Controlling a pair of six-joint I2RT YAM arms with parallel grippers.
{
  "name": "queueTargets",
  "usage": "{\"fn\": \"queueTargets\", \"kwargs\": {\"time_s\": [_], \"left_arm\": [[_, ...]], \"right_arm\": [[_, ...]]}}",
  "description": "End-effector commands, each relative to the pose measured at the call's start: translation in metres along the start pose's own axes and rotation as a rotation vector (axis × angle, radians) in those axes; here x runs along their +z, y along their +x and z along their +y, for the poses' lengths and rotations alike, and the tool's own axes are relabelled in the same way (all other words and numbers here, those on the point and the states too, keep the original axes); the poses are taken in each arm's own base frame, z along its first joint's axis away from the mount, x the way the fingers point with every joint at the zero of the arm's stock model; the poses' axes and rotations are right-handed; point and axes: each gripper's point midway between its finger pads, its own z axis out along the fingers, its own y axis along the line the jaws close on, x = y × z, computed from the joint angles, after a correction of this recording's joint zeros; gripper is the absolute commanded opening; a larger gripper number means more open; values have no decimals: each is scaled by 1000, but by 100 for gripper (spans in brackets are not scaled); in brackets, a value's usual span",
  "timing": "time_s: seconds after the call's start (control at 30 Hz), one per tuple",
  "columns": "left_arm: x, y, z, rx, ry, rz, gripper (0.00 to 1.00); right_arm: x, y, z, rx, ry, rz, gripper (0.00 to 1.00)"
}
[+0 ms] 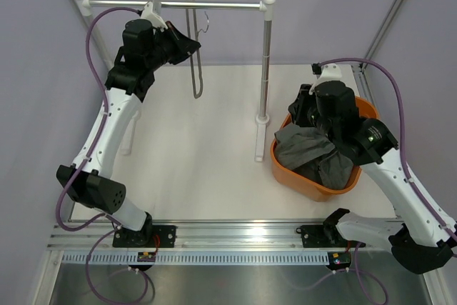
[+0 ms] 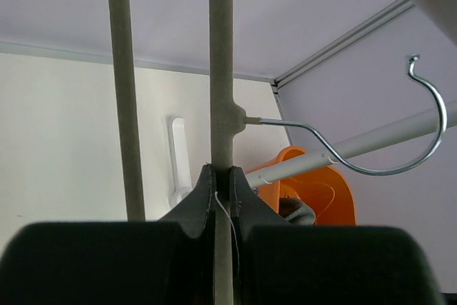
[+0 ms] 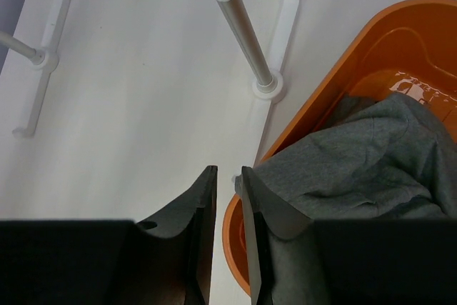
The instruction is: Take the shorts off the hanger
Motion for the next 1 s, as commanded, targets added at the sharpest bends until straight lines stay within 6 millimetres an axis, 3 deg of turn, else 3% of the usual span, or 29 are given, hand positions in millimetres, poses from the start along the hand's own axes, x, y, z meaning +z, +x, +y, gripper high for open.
{"fn": "queueTargets", "kwargs": {"time_s": [0.0, 0.5, 0.73, 0.97], "left_arm": [[-15, -35, -43, 34, 153, -89, 0], [-47, -13, -43, 107, 166, -40, 0], [-56, -23, -53, 119, 186, -65, 0], [-39, -41, -54, 62, 199, -88, 0]], "right_arm": [[-6, 1, -8, -17, 29, -18, 28], [-8, 6, -11, -7, 29, -16, 29], [-9, 8, -13, -8, 38, -14, 29], [-11, 9, -15, -9, 44, -12, 29]]}}
